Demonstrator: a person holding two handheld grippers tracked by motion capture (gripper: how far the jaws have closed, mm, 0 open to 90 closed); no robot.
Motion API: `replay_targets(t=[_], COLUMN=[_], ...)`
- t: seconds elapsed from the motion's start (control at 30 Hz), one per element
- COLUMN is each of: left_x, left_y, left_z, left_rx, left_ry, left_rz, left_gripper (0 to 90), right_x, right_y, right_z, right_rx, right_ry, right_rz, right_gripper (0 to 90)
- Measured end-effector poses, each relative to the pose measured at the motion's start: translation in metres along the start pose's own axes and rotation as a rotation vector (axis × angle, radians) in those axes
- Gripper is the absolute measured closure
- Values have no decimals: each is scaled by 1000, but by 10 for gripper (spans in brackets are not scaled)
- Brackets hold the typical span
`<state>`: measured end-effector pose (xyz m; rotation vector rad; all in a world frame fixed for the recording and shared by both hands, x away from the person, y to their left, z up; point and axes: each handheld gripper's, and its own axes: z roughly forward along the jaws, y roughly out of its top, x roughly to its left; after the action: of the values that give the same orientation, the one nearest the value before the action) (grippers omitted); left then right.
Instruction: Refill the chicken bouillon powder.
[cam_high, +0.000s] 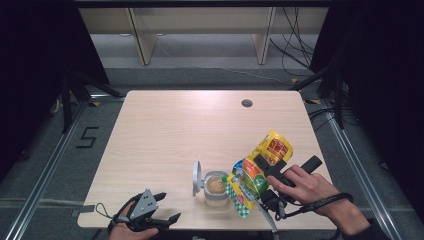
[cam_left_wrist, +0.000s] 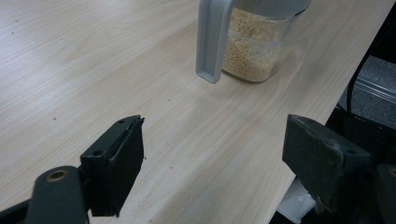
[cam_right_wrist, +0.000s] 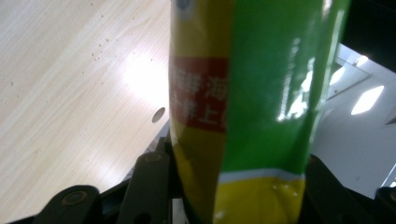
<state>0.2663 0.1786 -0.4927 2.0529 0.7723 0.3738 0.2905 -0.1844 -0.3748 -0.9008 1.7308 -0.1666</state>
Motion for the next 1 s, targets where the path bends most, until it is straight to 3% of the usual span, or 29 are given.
replay_targets(t=[0.07,0.13,0.17,0.2,0.23,0.33,0.4,0.43,0.47,0.63,0.67,0.7,0.77,0.83,0.87,0.97,1.0], left_x=[0,-1,-2,-2,0,-1,-1,-1,0,0,-1,-1,-1,-1,-1,-1,-1], left_y=[0,0,0,0,0,0,0,0,0,0,0,0,0,0,0,0,0], left_z=[0,1,1,1,0,0,0,0,0,0,0,0,0,0,0,0,0], left_rx=[0,-15,-21,-18,4,-16,-14,-14,0,-1,-23,-17,-13,-14,-16,-20,-19], left_ry=[0,-4,-8,-7,0,-3,-4,-4,1,3,-1,-4,0,-5,-3,-4,-2], left_rz=[0,-13,-20,-21,3,-16,-15,-15,-1,0,-21,-17,-16,-15,-16,-22,-22], left_gripper=[201,201,201,201,201,201,201,201,201,200,201,201,201,201,201,201,201], right_x=[8,11,17,17,19,26,32,32,36,42,48,48,50,56,61,63,66], right_y=[0,1,1,1,0,0,-1,-1,-1,-1,2,1,2,3,4,4,5], right_z=[-1,-1,0,0,0,0,0,0,-1,2,2,4,4,6,5,4,5], right_rx=[-5,-5,-15,-15,-15,-33,-41,-41,-44,-93,-93,-107,-104,-130,-126,-134,-150], right_ry=[9,10,10,10,4,8,10,10,8,-14,-6,-21,-25,-32,-23,-38,-38], right_rz=[89,108,154,154,166,252,299,299,343,387,456,446,471,534,590,600,635], right_gripper=[657,657,658,658,659,662,663,663,667,672,674,675,677,683,685,690,692])
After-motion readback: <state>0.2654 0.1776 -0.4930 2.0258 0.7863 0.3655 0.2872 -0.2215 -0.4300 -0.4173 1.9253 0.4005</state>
